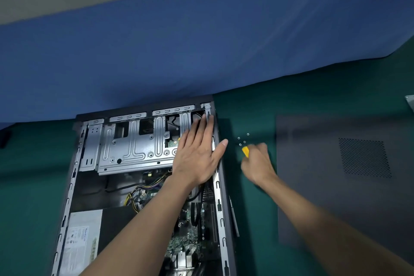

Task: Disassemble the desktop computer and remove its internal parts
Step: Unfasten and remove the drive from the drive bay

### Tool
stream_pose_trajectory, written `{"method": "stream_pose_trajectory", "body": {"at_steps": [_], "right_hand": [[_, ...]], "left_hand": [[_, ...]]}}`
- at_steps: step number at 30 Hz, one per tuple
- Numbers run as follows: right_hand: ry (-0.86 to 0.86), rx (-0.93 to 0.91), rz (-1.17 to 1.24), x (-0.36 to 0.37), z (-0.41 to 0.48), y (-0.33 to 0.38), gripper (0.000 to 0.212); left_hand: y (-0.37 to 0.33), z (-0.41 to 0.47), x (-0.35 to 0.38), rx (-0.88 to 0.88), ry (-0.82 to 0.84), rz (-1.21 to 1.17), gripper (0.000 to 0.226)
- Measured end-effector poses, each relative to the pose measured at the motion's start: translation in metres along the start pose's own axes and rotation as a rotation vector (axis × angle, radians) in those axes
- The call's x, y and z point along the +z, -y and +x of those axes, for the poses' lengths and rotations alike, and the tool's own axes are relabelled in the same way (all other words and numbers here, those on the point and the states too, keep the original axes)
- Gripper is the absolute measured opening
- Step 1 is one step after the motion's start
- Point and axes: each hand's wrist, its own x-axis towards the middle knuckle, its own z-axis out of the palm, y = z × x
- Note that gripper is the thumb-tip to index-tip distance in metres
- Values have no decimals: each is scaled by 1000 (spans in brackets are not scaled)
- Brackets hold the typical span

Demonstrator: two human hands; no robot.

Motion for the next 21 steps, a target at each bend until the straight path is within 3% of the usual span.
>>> {"method": "stream_pose_trajectory", "body": {"at_steps": [3, 7, 12, 18, 21], "right_hand": [[4, -6, -16, 16, -23, -8, 6], [-40, 11, -21, 29, -31, -9, 19], [-116, -26, -102, 40, -33, -8, 25], [-71, -37, -175, 38, -32, -6, 24], [-79, 60, 17, 28, -36, 3, 25]], "left_hand": [[-1, -6, -4, 18, -60, -38, 73], [2, -28, -4, 23, -146, -170, 57], [25, -72, -6, -128, -314, -217, 34], [45, -97, -11, -535, -481, -412, 16], [48, -94, -13, -742, -475, -587, 9]]}}
